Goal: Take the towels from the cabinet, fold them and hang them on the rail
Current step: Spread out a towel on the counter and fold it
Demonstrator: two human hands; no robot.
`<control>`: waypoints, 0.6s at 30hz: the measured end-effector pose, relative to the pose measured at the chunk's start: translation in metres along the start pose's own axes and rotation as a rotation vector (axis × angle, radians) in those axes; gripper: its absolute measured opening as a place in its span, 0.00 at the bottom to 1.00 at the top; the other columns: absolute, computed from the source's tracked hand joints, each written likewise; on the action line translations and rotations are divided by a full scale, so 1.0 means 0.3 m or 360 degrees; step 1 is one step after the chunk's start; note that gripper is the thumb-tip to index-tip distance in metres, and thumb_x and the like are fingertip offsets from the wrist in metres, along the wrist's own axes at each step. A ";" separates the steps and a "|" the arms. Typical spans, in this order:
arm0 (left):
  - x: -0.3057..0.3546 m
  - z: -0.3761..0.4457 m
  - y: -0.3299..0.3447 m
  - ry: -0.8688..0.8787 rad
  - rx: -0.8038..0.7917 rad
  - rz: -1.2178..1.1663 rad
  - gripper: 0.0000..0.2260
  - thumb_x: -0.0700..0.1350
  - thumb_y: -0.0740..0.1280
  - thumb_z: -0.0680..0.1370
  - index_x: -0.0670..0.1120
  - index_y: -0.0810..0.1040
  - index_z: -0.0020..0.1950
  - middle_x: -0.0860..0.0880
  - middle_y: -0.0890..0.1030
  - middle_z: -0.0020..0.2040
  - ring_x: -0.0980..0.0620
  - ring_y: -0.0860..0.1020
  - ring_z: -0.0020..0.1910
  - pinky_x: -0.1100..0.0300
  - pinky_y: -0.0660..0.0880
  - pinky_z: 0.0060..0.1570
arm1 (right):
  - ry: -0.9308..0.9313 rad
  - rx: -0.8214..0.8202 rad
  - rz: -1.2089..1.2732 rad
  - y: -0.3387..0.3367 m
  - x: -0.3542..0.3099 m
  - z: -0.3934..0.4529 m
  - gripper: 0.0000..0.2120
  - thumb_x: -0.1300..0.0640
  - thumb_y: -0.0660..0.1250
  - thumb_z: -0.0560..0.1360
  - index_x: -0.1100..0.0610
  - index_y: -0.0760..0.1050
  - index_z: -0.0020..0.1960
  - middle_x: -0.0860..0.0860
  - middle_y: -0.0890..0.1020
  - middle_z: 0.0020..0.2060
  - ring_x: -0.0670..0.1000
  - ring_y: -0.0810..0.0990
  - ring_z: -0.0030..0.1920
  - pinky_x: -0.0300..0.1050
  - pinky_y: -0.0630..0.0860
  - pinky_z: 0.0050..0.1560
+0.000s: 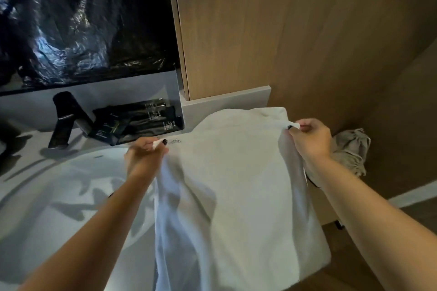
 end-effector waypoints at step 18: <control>-0.114 -0.170 0.314 0.1224 -0.0615 0.1174 0.29 0.60 0.42 0.83 0.46 0.47 0.81 0.45 0.52 0.81 0.46 0.50 0.80 0.40 0.49 0.76 | -0.1384 -0.0579 -0.1265 0.335 0.116 -0.204 0.31 0.43 0.48 0.81 0.55 0.52 0.80 0.52 0.52 0.80 0.53 0.47 0.80 0.60 0.49 0.77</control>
Point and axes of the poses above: each hand's wrist, its own z-axis towards the middle knuckle, its own y-axis out of the palm, x = y × z, the point moved 3 cm from there along z, towards the middle knuckle
